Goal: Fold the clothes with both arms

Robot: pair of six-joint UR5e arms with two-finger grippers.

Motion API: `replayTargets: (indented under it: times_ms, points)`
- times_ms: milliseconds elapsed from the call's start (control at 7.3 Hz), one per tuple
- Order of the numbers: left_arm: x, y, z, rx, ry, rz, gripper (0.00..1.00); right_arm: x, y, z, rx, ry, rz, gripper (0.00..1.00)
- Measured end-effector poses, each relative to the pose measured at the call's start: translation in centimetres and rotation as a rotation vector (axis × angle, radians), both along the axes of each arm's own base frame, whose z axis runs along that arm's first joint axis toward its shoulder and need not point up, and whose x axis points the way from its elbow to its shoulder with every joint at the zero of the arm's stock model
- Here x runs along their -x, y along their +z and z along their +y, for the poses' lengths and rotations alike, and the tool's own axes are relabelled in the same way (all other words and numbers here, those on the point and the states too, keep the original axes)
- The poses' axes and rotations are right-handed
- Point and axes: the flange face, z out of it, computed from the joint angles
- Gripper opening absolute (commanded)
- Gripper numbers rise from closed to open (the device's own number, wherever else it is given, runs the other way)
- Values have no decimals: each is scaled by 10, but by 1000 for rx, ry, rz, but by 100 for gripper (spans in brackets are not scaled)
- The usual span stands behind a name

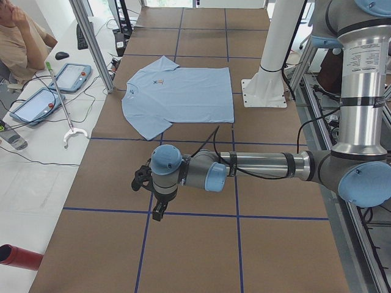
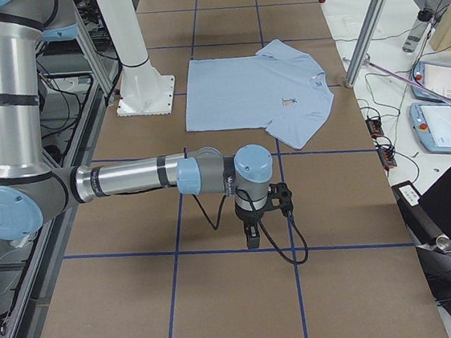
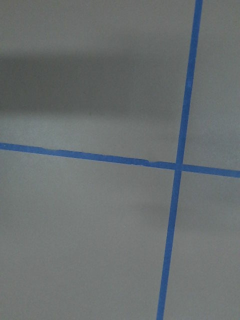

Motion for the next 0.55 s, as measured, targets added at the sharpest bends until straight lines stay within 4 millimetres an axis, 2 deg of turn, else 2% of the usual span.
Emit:
replayTargets:
  times_ms: [411, 548]
  points:
    - [-1, -7, -4, -14, 3, 0, 100, 0, -8, -3, -34, 0, -1, 100]
    - [-1, -15, -9, -30, 2, -1, 100, 1, -16, -9, -104, 0, -2, 100]
